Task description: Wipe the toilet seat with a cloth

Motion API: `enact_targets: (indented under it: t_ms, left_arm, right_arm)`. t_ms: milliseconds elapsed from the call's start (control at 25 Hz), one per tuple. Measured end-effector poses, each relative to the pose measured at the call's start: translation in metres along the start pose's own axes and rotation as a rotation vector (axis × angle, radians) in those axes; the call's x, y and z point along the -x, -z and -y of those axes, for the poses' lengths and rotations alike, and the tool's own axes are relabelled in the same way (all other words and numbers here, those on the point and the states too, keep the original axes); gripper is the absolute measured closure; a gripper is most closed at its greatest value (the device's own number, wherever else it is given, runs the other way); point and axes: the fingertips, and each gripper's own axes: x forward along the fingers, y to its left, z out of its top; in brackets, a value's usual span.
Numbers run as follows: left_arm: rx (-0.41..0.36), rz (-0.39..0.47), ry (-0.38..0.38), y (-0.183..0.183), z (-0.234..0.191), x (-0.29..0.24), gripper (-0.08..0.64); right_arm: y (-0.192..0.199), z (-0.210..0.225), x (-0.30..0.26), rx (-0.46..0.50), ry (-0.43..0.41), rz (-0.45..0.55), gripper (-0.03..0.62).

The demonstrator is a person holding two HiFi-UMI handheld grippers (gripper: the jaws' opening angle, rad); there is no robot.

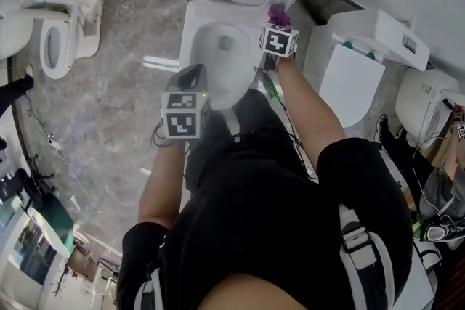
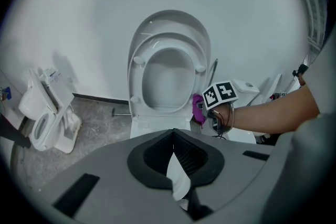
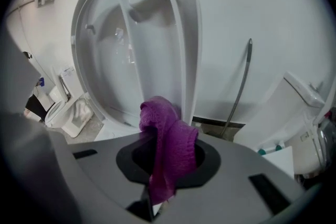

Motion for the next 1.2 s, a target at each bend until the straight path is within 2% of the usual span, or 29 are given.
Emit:
enact_targets:
  t_ms: [200,320,840,1040,1200]
  left_arm:
    - [-0.001,0.008,-0.009,-0.007,0.000,0.002,0.552]
    - [-0.005,0.008,-0.011,-0.007,0.001,0.006,0.552]
    - [-0.015,0.059,-0.027,-0.017,0.010,0.035,0.552]
    - [0.060,0.101,-0.048,-0.024,0.006,0.050,0.552]
    - [0.056,0.128,-0.046,-0.031,0.015,0.059,0.552]
  right_arm:
    - [-0.021,0.003,-0.009,0.010,0.019,-0.046,0.538]
    - [-0.024,0.001,-0.004,-0.043,0.028,-0.061,0.538]
    - [-0.080,-0.004,0.052,-0.112,-0.003,0.079,0.538]
    - [-0.098,-0.008,0.073,-0.074,-0.017,0.123,0.538]
    - [-0.095,-0.011,0.090,-0.034,-0.031,0.130,0.538]
